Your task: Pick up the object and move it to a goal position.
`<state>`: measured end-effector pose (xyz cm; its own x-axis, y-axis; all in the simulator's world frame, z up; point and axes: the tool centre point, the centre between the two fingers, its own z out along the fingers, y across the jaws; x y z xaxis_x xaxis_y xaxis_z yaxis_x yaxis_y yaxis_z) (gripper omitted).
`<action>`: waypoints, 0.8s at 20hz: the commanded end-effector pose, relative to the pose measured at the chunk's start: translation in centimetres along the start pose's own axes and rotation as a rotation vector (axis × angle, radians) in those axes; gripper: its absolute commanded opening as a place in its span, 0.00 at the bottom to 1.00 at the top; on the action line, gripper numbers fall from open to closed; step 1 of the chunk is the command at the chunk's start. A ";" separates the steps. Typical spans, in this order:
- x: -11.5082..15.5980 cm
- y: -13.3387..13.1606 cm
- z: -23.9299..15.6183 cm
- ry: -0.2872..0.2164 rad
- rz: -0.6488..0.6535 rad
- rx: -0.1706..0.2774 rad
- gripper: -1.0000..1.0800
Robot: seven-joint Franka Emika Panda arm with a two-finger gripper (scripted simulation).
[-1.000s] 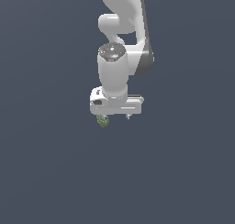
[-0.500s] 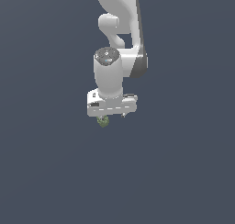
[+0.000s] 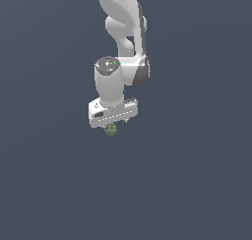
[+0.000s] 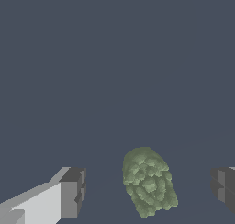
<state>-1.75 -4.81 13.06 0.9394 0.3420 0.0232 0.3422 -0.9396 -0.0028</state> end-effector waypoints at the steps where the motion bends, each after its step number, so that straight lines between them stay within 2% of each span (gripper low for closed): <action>1: -0.8 0.4 0.6 -0.004 -0.062 -0.001 0.96; 9: -3.1 1.4 2.4 -0.016 -0.237 -0.001 0.96; 16: -4.3 1.8 3.2 -0.022 -0.329 0.001 0.96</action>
<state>-4.94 -7.80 9.88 0.7902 0.6128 0.0023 0.6128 -0.7902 0.0008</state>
